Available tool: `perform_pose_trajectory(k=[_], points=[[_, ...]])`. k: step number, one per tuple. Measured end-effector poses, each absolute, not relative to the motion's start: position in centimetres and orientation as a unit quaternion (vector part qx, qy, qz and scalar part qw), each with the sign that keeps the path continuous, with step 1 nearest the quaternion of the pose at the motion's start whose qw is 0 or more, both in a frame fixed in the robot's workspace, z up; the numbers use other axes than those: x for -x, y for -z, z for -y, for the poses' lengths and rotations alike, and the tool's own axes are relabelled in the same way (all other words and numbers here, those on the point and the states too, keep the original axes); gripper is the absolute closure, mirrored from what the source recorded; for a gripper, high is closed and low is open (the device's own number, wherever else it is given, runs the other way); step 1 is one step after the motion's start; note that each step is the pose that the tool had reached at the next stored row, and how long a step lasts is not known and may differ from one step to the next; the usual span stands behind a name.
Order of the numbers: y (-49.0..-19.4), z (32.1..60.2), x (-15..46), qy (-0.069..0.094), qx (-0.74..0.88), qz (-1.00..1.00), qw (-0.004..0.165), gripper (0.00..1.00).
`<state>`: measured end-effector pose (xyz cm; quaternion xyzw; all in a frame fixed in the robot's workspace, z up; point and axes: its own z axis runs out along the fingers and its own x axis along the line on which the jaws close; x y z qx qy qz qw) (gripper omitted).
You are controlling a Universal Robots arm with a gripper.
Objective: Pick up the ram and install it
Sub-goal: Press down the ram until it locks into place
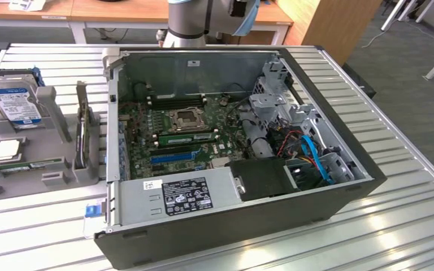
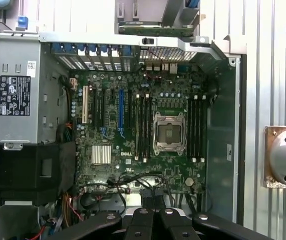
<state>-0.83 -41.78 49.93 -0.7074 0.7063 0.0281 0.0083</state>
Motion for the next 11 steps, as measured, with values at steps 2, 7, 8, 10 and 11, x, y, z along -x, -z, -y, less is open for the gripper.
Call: perform_pose_trajectory(k=[2,7,8,10,11], points=[[-49.6,41.8,0.9,-0.028,0.707,-0.706,0.009,0.90],[-48.7,41.8,1.0,-0.027,0.707,-0.706,0.010,0.90],[-48.5,41.8,1.1,-0.026,0.707,-0.706,0.010,0.90],[-48.2,41.8,1.1,-0.026,0.707,-0.706,0.011,0.90],[-48.0,41.8,1.1,-0.025,0.707,-0.706,0.011,0.90]])
